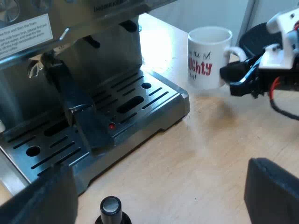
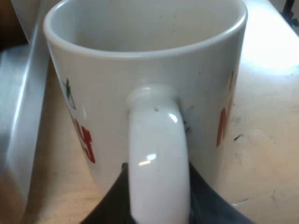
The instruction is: Remove mug from coffee machine
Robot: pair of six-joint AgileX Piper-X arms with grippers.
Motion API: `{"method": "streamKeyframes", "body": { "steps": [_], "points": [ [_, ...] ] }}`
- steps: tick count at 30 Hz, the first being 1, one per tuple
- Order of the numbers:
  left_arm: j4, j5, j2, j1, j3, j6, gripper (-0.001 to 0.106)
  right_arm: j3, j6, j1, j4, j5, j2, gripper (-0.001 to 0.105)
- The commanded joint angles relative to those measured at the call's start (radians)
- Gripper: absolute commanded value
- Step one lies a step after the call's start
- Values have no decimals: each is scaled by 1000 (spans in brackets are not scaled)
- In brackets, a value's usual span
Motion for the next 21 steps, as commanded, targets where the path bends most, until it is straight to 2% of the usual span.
{"method": "streamKeyframes", "body": {
  "steps": [1, 9, 21],
  "points": [
    [-15, 8, 1, -5, 3, 5, 87, -9, -12, -1, -146, 18, 56, 0],
    [-15, 8, 1, -5, 3, 5, 87, -9, -12, -1, -300, 36, 242, 0],
    [-15, 8, 1, -5, 3, 5, 87, -9, -12, -1, -305, 34, 270, 1]
  ]
}}
